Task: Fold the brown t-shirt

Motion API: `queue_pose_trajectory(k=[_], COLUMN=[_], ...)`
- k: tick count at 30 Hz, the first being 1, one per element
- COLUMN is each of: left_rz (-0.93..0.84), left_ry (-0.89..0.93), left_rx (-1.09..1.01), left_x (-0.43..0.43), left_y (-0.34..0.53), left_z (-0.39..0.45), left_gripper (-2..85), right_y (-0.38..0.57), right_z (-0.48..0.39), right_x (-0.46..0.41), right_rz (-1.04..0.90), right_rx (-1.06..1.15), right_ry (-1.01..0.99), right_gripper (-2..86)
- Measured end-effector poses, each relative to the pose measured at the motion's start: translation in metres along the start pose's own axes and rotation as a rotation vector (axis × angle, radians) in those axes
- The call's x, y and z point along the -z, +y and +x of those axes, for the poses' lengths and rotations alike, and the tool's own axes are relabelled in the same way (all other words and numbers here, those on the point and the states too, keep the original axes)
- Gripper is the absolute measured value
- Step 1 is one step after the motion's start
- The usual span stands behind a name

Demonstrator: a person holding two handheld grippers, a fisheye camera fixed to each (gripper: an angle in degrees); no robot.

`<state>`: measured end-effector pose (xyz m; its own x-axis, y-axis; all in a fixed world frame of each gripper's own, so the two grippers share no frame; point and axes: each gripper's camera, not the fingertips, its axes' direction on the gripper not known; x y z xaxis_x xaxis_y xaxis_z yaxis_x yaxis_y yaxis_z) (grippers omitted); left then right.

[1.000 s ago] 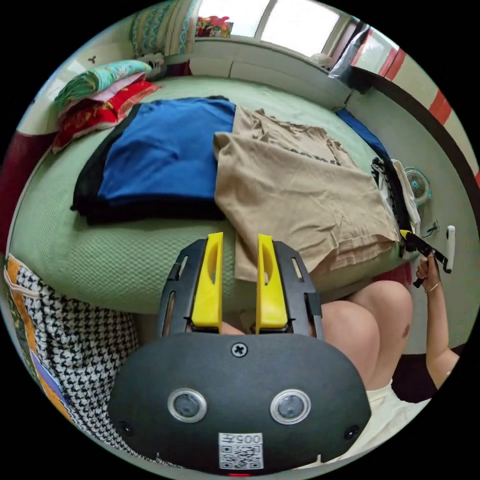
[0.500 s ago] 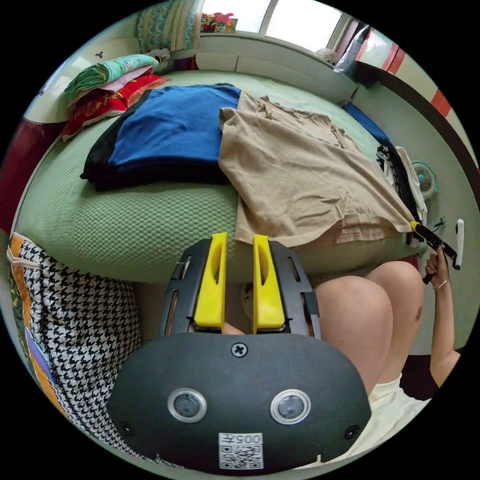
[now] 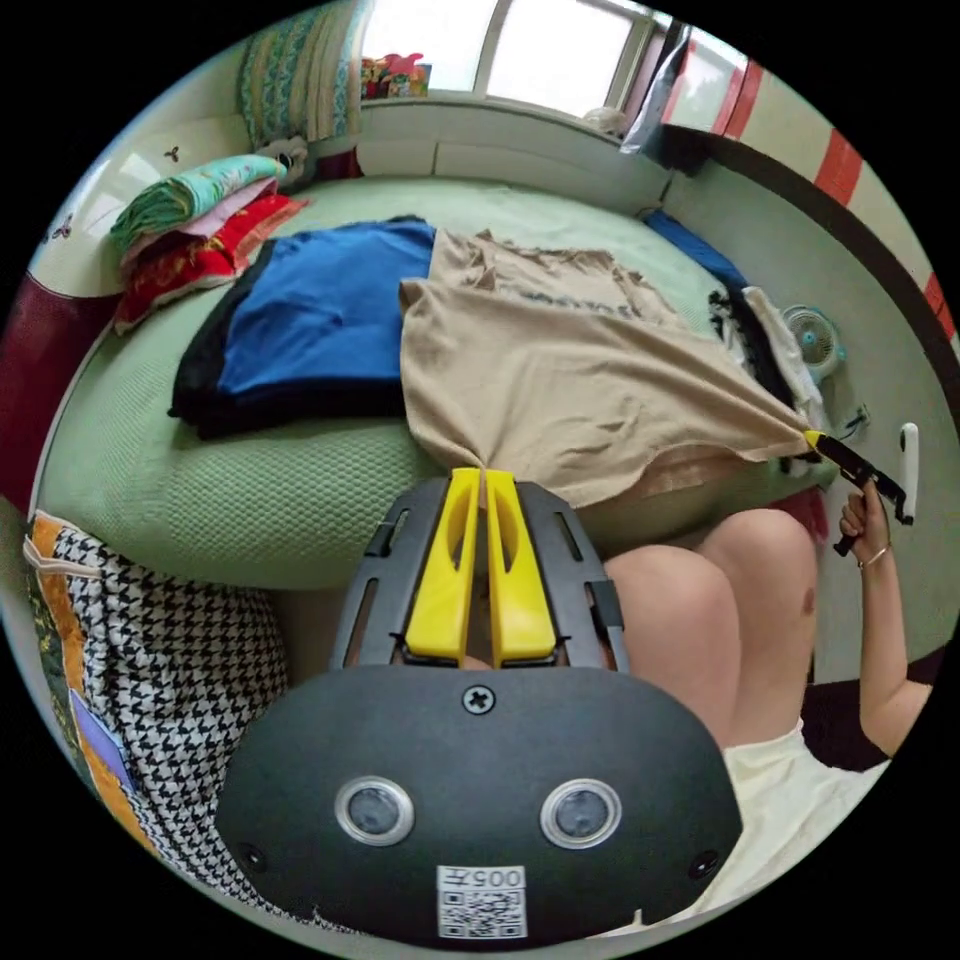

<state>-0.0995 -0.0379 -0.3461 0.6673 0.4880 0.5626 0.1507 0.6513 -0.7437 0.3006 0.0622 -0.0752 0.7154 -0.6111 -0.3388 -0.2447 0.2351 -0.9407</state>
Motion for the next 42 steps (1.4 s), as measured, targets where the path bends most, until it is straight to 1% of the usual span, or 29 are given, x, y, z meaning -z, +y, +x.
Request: queue_pose_trajectory(k=[5,8,12,15,17,21,25,30,34,36,40,42], left_rz=[0.098,0.119,0.101,0.116,0.143,0.156,0.121,0.082,0.083,0.086,0.083,0.065], left_ry=[0.043,0.083,0.076,0.111,0.133,0.131,0.141,0.142,0.104,0.09,0.048,0.044], left_rx=[-0.056,-0.06,-0.043,0.021,0.064,0.065,0.069,0.077,0.036,0.012,-0.029,-0.039], left_x=[0.097,0.14,0.169,0.181,0.194,0.216,0.227,0.214,0.204,0.199,0.173,0.153], left_y=[0.023,0.045,0.077,0.102,0.116,0.127,0.128,0.104,0.063,0.037,-0.046,-0.091], left_z=[-0.002,-0.003,-0.002,-0.006,-0.011,-0.013,-0.015,-0.02,-0.021,-0.023,-0.033,-0.041], left_gripper=[0.2,0.2,0.1,0.1,0.1,0.1,0.1,0.1,-0.1,-0.1,0.0,0.1], right_y=[0.014,0.034,0.068,0.091,0.101,0.11,0.113,0.097,0.074,0.048,-0.016,-0.076], right_z=[-0.005,-0.011,-0.006,0.003,0.005,0.003,-0.003,0.0,-0.002,-0.004,-0.011,-0.02], right_x=[0.068,0.114,0.153,0.167,0.175,0.198,0.211,0.194,0.183,0.174,0.154,0.13], right_rz=[0.072,0.102,0.096,0.09,0.082,0.058,0.034,0.004,0.015,0.016,0.033,0.041], right_rx=[0.027,0.062,0.036,-0.012,-0.024,-0.001,0.016,-0.041,-0.062,-0.064,-0.028,0.02], right_ry=[-0.028,-0.019,-0.022,-0.067,-0.064,-0.057,-0.035,-0.021,-0.027,-0.019,-0.031,0.002], right_gripper=[-1.1,-1.1,-1.1,-1.1,-1.1,-1.1,-1.2,-1.2,-1.2,-1.1,-1.1,-1.1])
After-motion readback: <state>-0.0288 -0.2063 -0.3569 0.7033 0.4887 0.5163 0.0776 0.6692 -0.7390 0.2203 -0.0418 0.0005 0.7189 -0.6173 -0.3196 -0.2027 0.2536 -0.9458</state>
